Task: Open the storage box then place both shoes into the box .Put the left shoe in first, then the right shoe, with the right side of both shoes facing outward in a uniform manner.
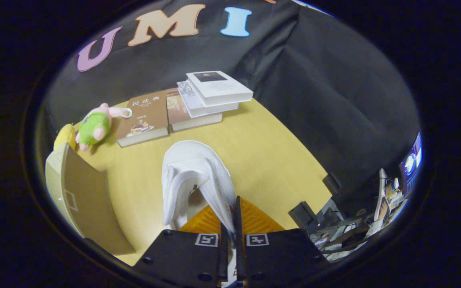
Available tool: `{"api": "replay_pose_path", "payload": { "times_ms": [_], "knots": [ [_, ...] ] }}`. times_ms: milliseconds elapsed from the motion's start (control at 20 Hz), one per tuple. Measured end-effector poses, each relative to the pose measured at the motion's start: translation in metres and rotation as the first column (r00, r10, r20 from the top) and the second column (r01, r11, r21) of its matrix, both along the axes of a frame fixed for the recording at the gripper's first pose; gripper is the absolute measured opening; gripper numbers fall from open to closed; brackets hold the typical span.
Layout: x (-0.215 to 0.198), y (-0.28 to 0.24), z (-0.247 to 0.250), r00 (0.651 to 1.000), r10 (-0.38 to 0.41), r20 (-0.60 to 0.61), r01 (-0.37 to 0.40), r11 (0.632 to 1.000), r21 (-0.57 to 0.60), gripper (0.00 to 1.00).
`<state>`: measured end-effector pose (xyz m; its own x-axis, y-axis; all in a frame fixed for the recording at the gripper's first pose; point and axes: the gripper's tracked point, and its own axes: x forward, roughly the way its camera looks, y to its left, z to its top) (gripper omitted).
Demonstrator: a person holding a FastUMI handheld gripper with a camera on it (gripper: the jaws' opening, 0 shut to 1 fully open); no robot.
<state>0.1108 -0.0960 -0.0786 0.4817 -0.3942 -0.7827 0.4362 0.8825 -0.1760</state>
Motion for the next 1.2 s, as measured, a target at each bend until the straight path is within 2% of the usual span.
{"api": "replay_pose_path", "payload": {
  "times_ms": [250,400,700,800,950,1200],
  "knots": [
    [-0.001,0.054,0.059,0.997,0.079,0.025,-0.079,0.997,-0.023,0.11],
    [0.013,0.109,0.083,0.985,0.152,0.08,-0.156,0.986,0.051,0.11],
    [0.045,0.238,0.111,0.935,0.284,0.214,-0.327,0.923,0.202,0.11],
    [0.054,0.276,0.107,0.917,0.331,0.224,-0.378,0.9,0.217,0.11],
    [0.065,0.314,0.084,0.906,0.377,0.193,-0.415,0.881,0.228,0.11],
    [0.083,0.318,0.033,0.909,0.41,0.071,-0.416,0.895,0.16,0.11]
  ]
}}
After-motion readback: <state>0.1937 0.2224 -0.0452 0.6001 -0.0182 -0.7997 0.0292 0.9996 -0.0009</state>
